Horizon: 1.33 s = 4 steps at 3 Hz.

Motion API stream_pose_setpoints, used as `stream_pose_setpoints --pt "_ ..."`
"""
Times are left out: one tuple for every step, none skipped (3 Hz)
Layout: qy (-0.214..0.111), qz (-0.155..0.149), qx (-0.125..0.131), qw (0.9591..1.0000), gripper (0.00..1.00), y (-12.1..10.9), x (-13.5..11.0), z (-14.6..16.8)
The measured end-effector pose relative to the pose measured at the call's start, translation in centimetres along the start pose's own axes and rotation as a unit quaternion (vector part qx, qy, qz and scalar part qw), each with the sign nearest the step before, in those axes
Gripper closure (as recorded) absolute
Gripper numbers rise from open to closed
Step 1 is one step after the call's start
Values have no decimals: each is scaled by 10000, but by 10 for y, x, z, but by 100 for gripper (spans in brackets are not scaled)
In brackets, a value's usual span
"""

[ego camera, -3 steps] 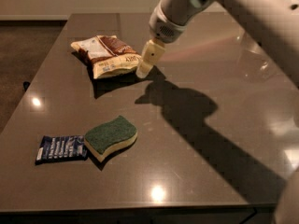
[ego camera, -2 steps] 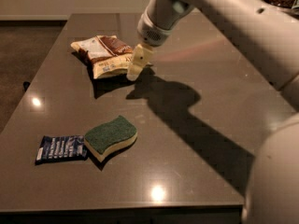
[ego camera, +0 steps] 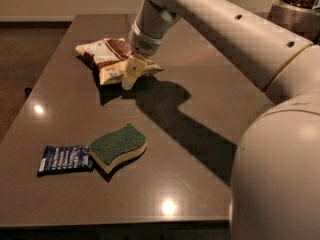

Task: Pick brown chip bag

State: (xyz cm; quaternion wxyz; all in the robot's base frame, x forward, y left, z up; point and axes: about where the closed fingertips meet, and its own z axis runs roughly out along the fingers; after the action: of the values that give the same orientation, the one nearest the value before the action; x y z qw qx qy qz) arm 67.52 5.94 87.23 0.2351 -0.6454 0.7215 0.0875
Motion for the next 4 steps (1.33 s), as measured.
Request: stream_pose_setpoints --pt "41 53 -11 10000 39 -4 -4 5" --pt "-39 159 65 9998 63 -9 -2 -4" --pt "-377 306 214 9986 85 -15 1 -25" --pt "-988 472 418 9931 100 -18 6 -55"
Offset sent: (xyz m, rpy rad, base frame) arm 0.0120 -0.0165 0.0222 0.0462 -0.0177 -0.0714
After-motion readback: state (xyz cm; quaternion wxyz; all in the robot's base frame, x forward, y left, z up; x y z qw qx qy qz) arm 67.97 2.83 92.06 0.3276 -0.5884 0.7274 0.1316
